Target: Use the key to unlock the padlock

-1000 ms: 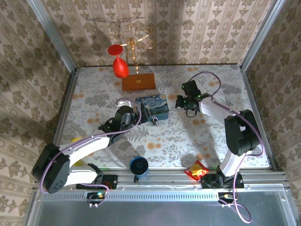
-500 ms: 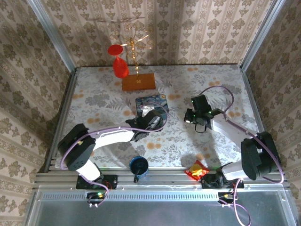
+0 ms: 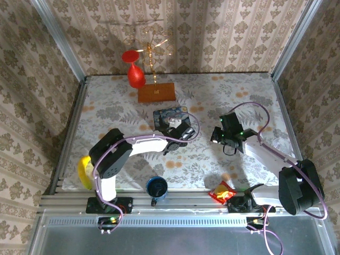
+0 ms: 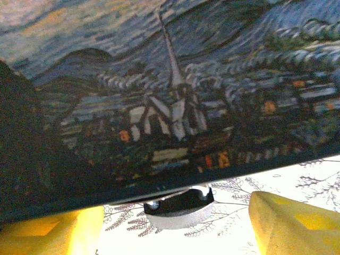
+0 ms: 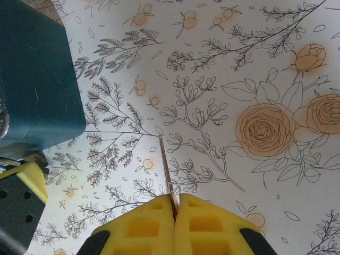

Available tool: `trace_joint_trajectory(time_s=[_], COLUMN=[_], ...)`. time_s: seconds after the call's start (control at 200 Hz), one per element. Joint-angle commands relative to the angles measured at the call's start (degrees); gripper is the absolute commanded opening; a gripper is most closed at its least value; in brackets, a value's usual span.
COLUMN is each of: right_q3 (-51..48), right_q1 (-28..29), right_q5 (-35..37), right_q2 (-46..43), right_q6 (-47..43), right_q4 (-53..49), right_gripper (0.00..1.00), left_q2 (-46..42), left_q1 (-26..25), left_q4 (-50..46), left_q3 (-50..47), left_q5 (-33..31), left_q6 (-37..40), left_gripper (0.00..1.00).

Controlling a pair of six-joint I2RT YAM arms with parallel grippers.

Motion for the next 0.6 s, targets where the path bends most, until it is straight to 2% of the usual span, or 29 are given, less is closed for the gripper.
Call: trace_joint_trajectory(time_s=[0.0, 0.595], right_q3=[-0.6, -0.8], right_q1=[-0.1, -0.4], right_q5=[0.6, -0.5], right_q2=[-0.4, 1.2], right_q6=[0.5, 0.7], right_q4=[0.8, 2.1], right_gripper=[0.0, 0.0], left_q2=[1.4, 5.3], left_q1=[0.2, 3.3], left_q4=[-3.0, -1.3], left_q3=[2.3, 5.8], left_q5=[-2.1, -0.7], left_q6=[-1.8, -0.4], left_gripper=[0.7, 0.67])
